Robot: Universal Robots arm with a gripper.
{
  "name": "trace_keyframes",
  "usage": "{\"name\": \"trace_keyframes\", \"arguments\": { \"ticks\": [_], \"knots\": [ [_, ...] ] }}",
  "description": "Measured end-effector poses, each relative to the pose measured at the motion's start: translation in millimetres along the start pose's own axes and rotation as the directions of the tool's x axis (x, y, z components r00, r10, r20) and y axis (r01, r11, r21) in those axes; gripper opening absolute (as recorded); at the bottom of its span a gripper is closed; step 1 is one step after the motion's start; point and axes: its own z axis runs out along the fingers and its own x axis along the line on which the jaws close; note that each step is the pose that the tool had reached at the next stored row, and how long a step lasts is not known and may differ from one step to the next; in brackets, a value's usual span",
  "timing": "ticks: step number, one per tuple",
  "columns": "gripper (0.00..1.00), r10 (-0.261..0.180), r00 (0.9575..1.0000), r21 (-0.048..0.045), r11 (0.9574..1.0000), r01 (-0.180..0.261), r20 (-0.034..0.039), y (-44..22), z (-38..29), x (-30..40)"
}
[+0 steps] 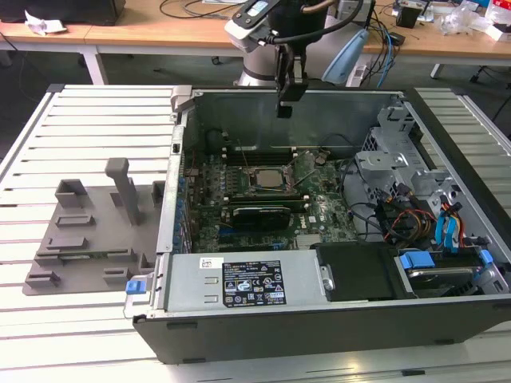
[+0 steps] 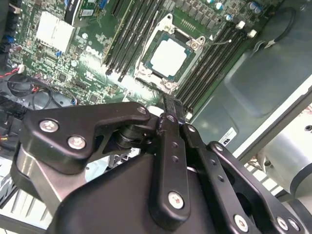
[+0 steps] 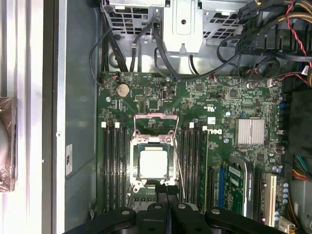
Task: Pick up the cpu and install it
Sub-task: 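Close the cpu cover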
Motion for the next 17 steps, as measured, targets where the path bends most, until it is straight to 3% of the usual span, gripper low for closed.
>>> {"name": "trace_keyframes", "arguments": {
  "ticks": [8,10,17],
  "knots": [
    [0.11,0.000,1.0000,0.0074,1.0000,0.000,-0.0001,19.3,4.4,-0.1],
    [0.11,0.000,1.0000,0.0108,0.9999,0.000,-0.0001,31.0,5.7,-0.2],
    [0.11,-0.001,1.0000,0.0147,0.9999,0.001,-0.0001,46.8,7.8,-0.3]
  ]
}}
